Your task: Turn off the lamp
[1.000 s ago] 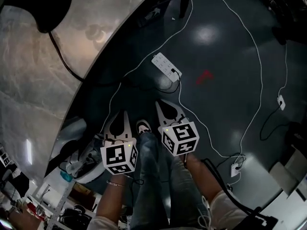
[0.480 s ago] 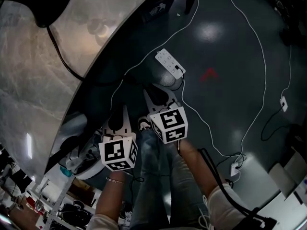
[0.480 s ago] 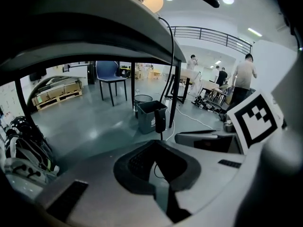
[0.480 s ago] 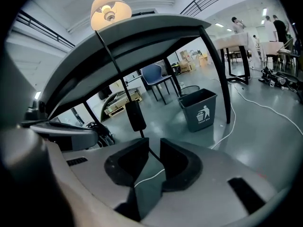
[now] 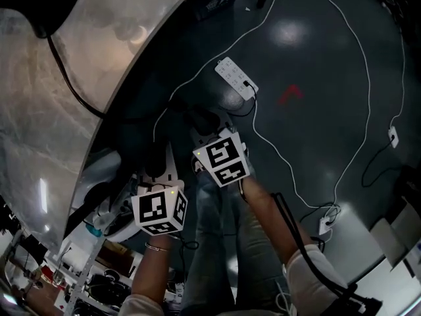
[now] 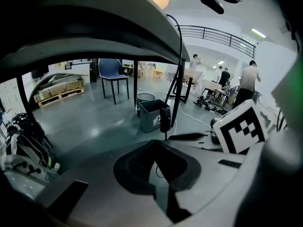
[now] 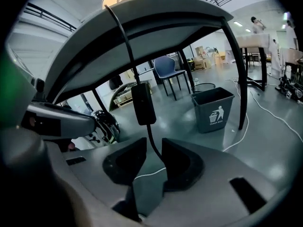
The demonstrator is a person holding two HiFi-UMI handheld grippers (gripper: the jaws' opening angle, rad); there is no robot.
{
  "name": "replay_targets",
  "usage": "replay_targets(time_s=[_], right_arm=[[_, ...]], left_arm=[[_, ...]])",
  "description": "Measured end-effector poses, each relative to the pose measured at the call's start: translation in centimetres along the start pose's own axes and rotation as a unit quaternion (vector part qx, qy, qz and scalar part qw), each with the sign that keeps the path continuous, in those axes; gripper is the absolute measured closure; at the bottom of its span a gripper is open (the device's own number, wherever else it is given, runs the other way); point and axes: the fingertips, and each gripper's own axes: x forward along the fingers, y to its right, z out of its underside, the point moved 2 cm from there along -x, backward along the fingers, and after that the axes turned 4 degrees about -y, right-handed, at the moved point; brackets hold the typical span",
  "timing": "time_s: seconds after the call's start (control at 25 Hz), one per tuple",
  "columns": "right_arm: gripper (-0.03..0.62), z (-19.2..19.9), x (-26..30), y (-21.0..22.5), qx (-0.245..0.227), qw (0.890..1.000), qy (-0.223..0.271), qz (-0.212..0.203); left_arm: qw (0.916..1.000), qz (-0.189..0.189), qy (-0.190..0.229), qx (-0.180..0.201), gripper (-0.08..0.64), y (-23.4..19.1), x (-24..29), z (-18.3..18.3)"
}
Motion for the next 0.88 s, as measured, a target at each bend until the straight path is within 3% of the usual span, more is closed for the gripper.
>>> replay_targets(time_s=[0.2, 0.52, 0.88], right_arm=[[0.5, 0.0, 1.1, 0.1, -0.015, 1.0, -0.005, 0.002], [0.571, 0.2, 1.3, -0.1, -0.032, 0.999, -0.002, 0.008], [0.574, 1.3, -1.9, -0.9, -0.012, 1.0, 0.011, -0.014]], left_arm=[[1.0, 0.0, 0.0, -0.003, 0.552, -0.2, 0.4, 0.1], [1.0, -0.003, -0.001, -0.005, 0.552, -0.4, 0.6, 0.4], [0.9999, -0.01, 0.004, -0.011, 0.552, 0.1, -0.2, 0.6]])
